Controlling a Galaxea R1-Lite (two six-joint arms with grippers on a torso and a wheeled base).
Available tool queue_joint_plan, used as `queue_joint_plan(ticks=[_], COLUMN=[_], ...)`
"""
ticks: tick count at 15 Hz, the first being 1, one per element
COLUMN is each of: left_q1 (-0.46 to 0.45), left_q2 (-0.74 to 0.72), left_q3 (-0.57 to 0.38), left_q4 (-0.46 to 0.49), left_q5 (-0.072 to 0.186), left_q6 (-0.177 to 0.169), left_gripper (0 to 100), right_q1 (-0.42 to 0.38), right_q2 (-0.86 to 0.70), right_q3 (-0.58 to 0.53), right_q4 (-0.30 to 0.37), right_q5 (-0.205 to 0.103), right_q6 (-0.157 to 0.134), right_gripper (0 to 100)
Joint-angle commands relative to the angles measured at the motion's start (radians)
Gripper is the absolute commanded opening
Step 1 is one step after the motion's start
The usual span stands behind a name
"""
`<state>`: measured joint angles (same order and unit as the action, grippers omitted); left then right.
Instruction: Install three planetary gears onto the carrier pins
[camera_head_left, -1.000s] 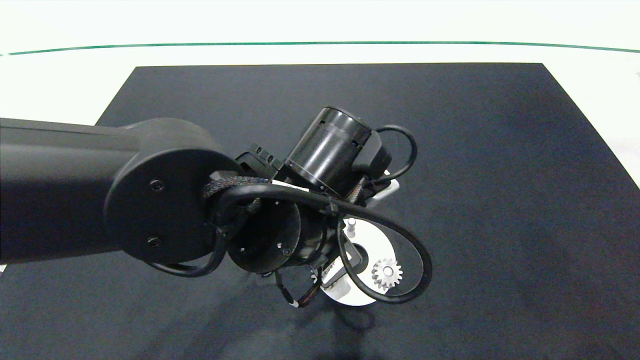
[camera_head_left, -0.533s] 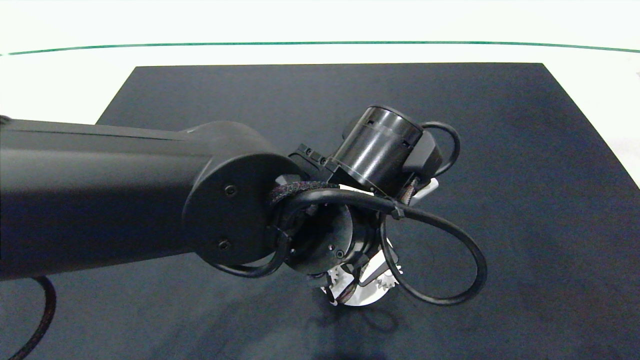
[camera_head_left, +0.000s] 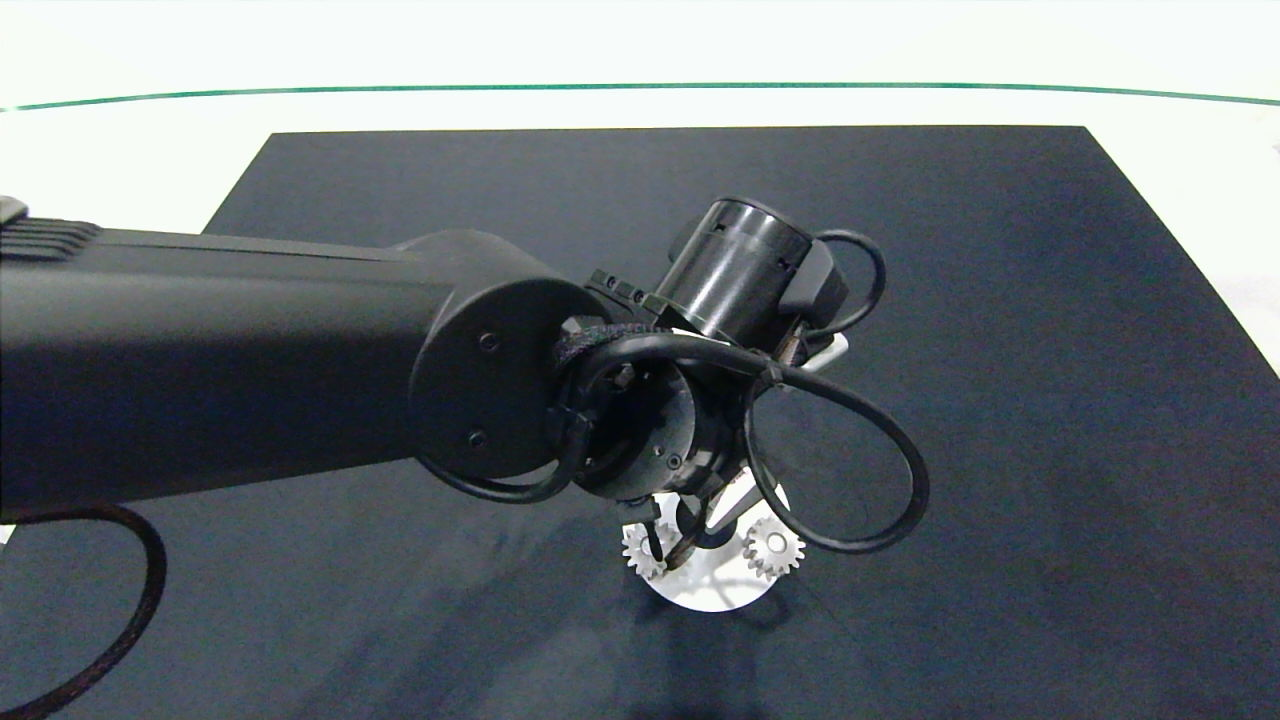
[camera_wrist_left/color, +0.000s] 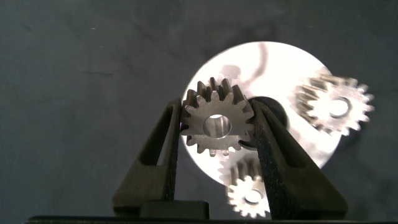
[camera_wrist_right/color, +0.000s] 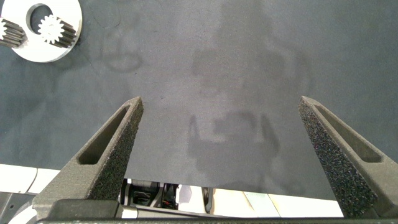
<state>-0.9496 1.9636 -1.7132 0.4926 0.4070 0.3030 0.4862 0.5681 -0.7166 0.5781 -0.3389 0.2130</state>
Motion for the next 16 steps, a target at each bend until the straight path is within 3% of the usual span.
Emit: queue_joint_plan(ticks=[1, 16], left_q1=[0.008, 0.011], left_q2=[0.006, 0.049], left_q3=[-0.008, -0.028], left_q4=[0.003, 0.001], left_q5=[0.003, 0.003], left_q6=[0.001, -0.004], left_gripper=[22, 22], right_q1=[0.0, 0.0], right_q2=[0.001, 0.001], right_q3=[0.0, 0.008], right_q4=[0.003, 0.003], right_q5=[-0.002, -0.002], right_q6=[0.002, 0.002], right_gripper=[100, 100])
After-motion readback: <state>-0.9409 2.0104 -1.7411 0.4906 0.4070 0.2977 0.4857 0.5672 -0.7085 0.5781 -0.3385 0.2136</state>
